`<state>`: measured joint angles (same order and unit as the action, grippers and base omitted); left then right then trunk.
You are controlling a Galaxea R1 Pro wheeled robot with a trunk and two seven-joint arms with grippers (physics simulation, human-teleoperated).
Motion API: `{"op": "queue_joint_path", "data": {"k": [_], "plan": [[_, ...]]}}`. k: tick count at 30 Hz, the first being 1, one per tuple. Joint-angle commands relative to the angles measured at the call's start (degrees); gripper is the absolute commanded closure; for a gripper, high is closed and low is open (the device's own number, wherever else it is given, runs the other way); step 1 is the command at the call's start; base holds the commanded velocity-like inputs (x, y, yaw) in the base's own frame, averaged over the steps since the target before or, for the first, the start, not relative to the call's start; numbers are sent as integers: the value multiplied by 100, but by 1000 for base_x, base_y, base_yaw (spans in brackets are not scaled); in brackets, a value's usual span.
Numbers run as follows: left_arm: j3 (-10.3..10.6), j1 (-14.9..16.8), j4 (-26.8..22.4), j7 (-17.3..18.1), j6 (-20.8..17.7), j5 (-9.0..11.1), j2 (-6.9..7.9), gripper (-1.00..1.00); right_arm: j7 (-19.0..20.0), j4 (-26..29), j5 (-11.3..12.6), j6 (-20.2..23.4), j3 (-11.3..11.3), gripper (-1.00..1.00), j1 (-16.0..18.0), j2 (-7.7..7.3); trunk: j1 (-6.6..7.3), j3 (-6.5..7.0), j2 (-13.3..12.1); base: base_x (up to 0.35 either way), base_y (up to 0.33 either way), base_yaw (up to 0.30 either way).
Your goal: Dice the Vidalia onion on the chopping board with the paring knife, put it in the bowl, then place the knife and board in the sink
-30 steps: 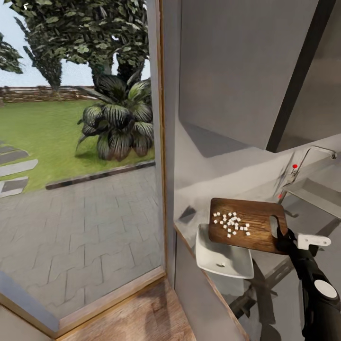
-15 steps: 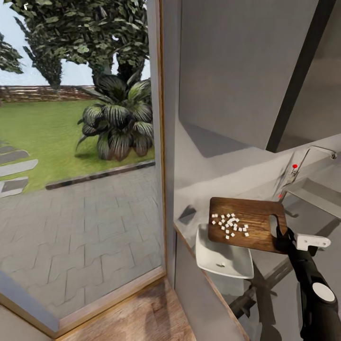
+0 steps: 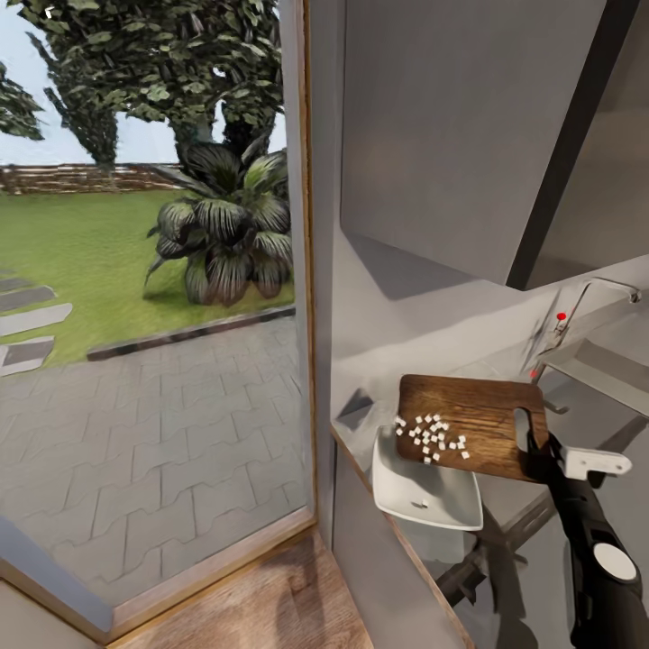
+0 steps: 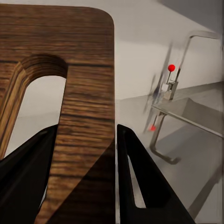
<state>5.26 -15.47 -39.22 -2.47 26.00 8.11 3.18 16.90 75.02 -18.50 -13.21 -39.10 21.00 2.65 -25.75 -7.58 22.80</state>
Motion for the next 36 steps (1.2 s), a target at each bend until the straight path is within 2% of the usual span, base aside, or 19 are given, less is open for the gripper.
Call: {"op": "queue_joint_path", "data": {"k": [1, 36], "plan": [[43, 0, -7, -26, 11, 59, 10, -100, 33, 1, -48, -30, -35, 100, 9, 8, -4, -11, 12, 0, 0, 0], [45, 0, -4, -26, 12, 59, 7, -100, 32, 4, -56, -41, -54, 100, 9, 7, -4, -11, 12, 0, 0, 0]]}}
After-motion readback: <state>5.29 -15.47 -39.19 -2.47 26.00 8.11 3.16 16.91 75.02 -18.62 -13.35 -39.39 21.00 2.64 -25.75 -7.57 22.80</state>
